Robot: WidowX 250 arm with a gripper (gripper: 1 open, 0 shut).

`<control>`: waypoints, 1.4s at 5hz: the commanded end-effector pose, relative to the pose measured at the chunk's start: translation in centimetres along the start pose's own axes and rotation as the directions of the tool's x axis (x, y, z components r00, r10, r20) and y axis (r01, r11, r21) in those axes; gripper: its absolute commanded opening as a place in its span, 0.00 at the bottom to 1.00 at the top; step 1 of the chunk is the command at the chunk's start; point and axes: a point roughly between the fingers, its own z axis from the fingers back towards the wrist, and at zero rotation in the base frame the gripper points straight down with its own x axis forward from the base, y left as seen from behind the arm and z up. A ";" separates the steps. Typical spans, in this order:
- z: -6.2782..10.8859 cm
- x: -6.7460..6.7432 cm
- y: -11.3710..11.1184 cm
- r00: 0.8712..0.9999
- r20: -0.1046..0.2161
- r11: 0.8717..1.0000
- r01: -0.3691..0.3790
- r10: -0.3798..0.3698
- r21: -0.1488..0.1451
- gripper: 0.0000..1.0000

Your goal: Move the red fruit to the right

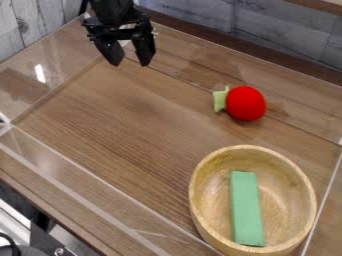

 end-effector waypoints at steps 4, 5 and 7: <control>2.1 2.8 2.3 0.981 0.139 0.970 -0.159 0.135 0.186 1.00; 2.2 3.2 3.3 0.979 0.154 0.964 -0.162 0.131 0.211 1.00; 2.8 3.3 5.1 0.983 0.157 0.963 -0.127 0.091 0.240 1.00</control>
